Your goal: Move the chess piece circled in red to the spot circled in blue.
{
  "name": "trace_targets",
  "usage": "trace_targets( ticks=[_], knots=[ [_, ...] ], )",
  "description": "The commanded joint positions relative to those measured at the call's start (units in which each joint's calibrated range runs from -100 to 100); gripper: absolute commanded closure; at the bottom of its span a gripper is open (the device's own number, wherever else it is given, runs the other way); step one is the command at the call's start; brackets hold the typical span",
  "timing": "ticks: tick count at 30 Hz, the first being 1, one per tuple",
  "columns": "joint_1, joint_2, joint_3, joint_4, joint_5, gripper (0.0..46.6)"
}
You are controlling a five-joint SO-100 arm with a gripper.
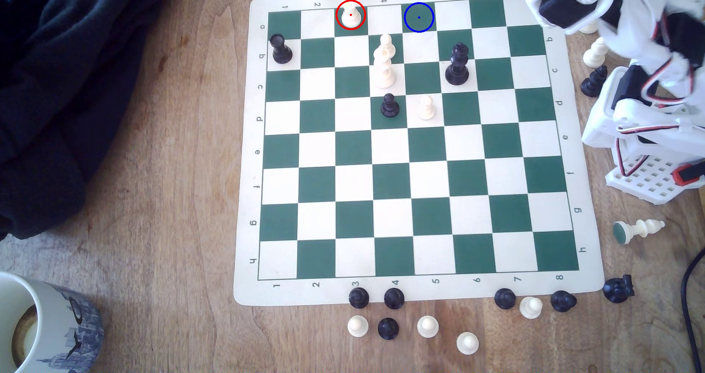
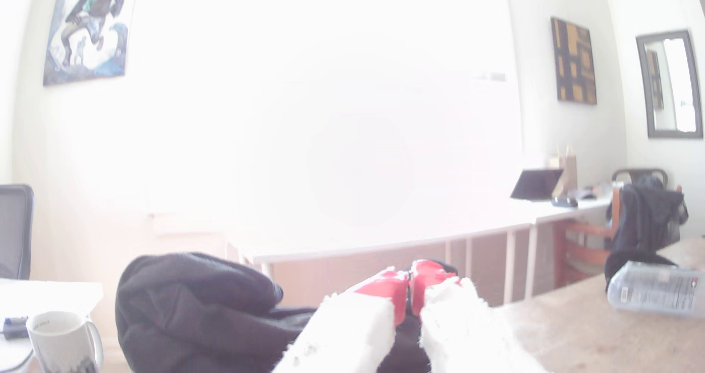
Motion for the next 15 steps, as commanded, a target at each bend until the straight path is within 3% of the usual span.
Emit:
trace_targets(
  ticks=[1,3,5,8,15],
  knots=[
    [-0.02,8.86,-9.41,8.3,-0.15,46.4],
    [-0.18,13.44,-14.76,16.74,0.05,46.4],
    [-0.1,16.07,-17.39,18.7,-0.93,42.6],
    [0.37,22.18,-21.93,22.39,-1.56,42.8],
    [0.22,45.78,-46.59,36.15,-7.67,40.3]
  ],
)
